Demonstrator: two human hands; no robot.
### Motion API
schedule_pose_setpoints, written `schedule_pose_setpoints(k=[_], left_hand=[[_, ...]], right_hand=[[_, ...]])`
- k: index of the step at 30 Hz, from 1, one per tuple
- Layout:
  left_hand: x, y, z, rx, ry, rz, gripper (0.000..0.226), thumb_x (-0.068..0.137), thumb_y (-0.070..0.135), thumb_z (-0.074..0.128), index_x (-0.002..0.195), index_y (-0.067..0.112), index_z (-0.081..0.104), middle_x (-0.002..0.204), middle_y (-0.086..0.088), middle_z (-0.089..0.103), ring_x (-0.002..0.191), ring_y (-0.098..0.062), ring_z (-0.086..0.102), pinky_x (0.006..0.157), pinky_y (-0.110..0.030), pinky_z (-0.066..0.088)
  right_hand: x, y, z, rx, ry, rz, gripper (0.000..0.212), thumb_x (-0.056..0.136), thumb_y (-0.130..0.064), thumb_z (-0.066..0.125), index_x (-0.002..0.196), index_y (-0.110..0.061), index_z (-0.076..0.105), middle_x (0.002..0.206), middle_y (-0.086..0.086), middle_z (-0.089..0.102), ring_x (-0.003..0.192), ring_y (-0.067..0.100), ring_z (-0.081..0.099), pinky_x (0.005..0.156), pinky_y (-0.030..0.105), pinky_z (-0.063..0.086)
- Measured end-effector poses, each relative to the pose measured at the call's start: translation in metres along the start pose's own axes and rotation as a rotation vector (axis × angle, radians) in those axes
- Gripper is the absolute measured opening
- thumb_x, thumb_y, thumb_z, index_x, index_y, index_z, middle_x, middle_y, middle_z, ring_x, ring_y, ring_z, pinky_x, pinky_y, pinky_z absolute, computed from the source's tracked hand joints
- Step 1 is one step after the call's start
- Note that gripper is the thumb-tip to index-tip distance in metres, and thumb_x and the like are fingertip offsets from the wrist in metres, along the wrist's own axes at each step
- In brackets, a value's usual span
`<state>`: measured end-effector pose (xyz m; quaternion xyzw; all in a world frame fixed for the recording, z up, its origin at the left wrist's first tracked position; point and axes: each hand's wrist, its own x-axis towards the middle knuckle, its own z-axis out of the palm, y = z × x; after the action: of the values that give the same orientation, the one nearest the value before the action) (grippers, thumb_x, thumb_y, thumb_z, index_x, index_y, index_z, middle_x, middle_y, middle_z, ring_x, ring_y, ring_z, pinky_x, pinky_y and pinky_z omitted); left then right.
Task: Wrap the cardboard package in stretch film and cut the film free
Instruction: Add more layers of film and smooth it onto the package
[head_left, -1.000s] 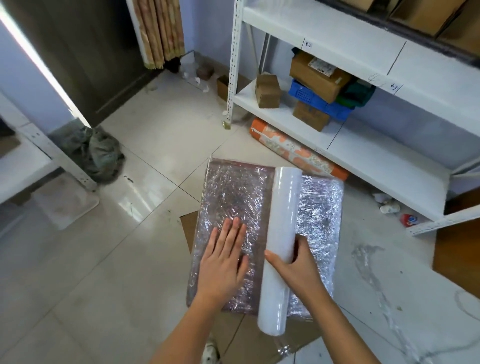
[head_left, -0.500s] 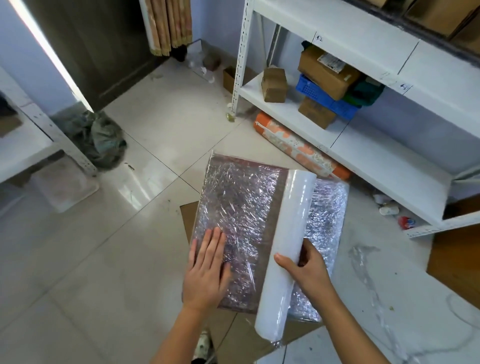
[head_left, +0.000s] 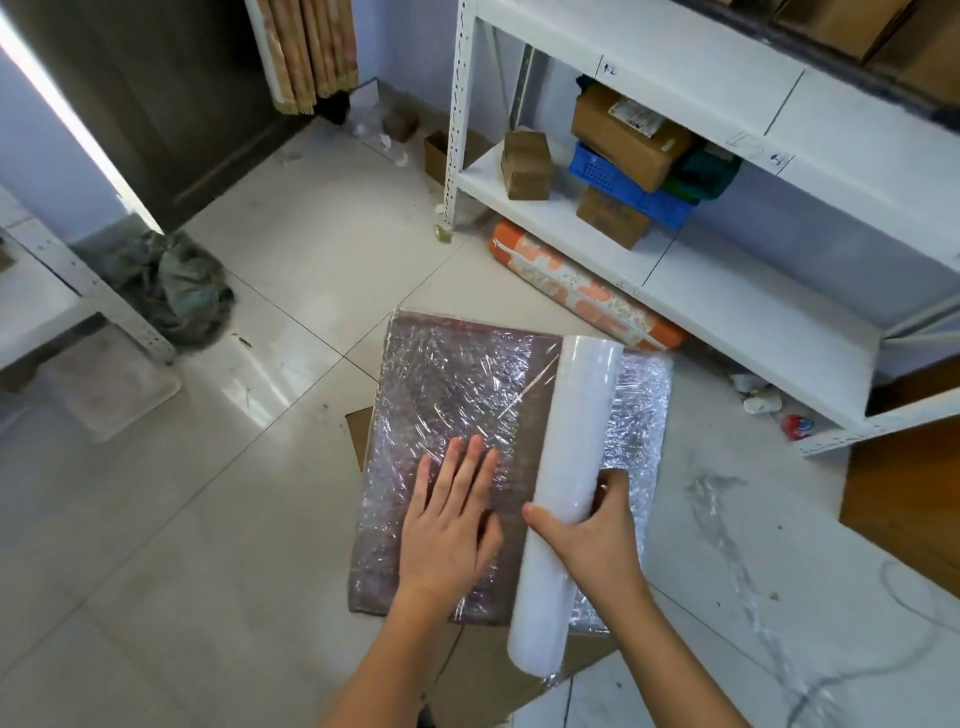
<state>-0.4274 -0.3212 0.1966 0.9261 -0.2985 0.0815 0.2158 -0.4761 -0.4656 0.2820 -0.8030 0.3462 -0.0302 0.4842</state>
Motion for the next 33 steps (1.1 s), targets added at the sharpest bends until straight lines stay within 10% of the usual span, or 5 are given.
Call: schedule_pose_setpoints(k=[33], left_hand=[[0.017,0.029,-0.014,-0.003,0.026,0.024,0.061,0.092,0.028,0.037,0.148,0.008,0.026,0.156,-0.010,0.026,0.145,-0.025,0.020,0.119,-0.046,0.011]], right_hand=[[0.030,0.003,-0.027,-0.084,0.103,0.112,0.062,0.068,-0.054,0.074,0.106,-0.021,0.037,0.104,0.000,0.055,0.098,0.026,0.060,0.082,0.043,0.053]])
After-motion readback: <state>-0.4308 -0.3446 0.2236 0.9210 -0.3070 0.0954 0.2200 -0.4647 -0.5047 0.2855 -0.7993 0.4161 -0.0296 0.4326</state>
